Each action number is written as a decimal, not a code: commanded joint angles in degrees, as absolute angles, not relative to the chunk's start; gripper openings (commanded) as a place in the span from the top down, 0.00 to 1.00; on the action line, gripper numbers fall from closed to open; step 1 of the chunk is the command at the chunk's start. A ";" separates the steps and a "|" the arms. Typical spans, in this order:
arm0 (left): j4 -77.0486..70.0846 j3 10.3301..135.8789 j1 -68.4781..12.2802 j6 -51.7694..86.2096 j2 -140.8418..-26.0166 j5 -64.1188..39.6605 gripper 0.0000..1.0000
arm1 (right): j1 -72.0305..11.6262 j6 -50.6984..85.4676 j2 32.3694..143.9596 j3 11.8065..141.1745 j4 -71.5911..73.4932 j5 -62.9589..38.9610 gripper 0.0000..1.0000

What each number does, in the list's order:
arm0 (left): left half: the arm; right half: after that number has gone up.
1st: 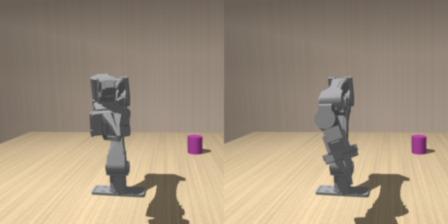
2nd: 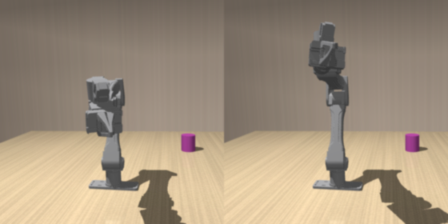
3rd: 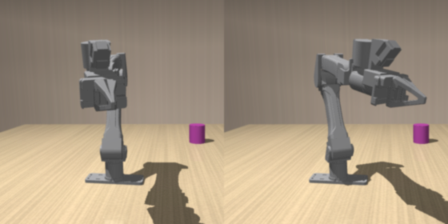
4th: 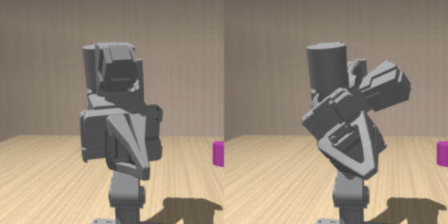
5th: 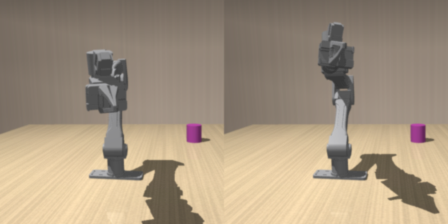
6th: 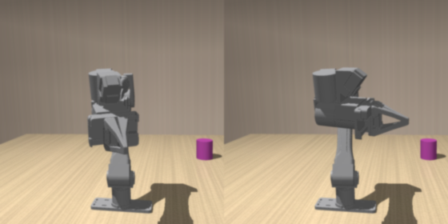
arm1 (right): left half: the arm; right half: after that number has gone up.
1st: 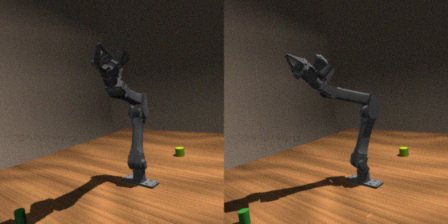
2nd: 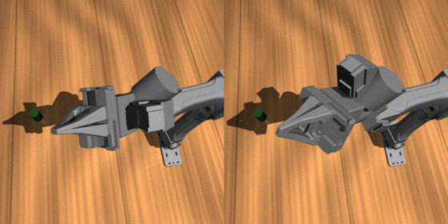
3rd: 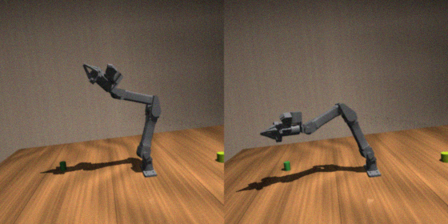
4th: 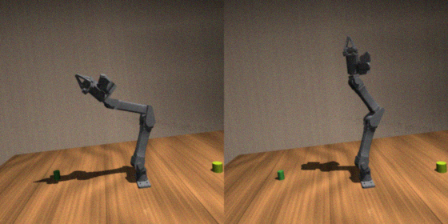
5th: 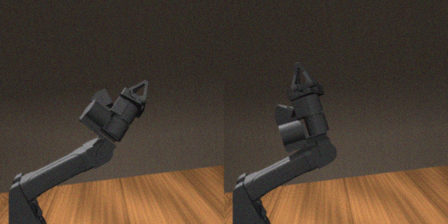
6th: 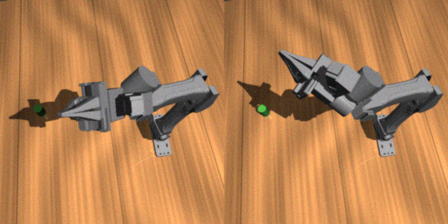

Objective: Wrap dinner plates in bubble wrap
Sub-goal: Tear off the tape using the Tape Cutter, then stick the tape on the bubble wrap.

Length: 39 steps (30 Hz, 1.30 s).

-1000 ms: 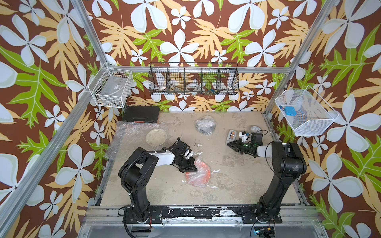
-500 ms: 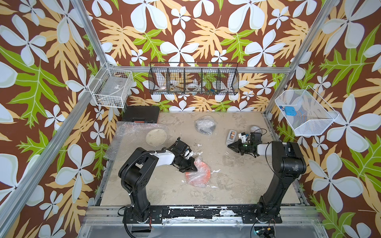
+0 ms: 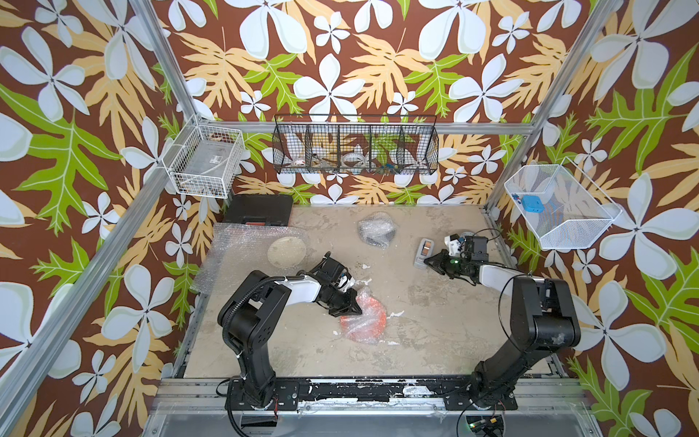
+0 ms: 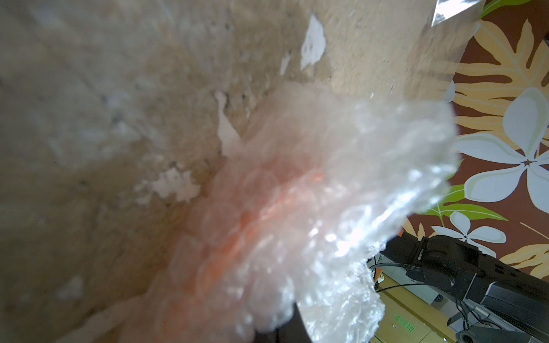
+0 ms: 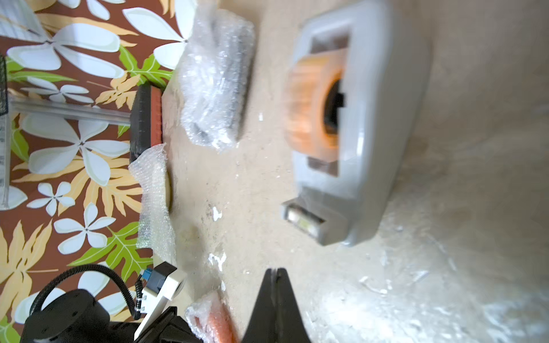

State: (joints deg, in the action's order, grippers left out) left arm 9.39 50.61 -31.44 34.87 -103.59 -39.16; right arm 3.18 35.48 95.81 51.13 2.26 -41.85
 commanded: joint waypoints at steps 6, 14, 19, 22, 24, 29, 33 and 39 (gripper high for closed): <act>13.53 49.94 -31.46 34.15 -103.58 -33.21 0.96 | -1.56 30.97 82.77 50.54 -8.55 -42.46 1.00; 13.40 49.92 -31.46 33.02 -103.35 -33.01 0.96 | -11.29 31.56 69.48 50.80 -16.97 -42.06 1.00; 12.95 50.17 -31.44 32.19 -103.47 -33.09 0.96 | -19.39 34.78 63.10 49.68 -19.66 -41.93 1.00; 12.74 50.10 -31.46 31.43 -103.18 -33.28 0.97 | -25.06 37.81 60.49 47.68 -19.44 -41.62 1.00; 12.41 49.93 -31.46 30.73 -102.93 -33.44 0.97 | -28.89 39.40 59.63 46.26 -19.16 -41.48 1.00; 11.55 49.53 -31.48 29.64 -102.75 -34.24 1.00 | -36.30 43.36 58.23 43.26 -16.89 -41.84 1.00; 10.50 48.96 -31.46 28.94 -102.40 -34.87 1.00 | -38.86 44.82 58.60 42.04 -15.31 -44.29 1.00; 9.13 48.06 -31.46 28.76 -102.30 -36.09 1.00 | -40.34 46.84 61.58 39.74 -9.46 -48.87 1.00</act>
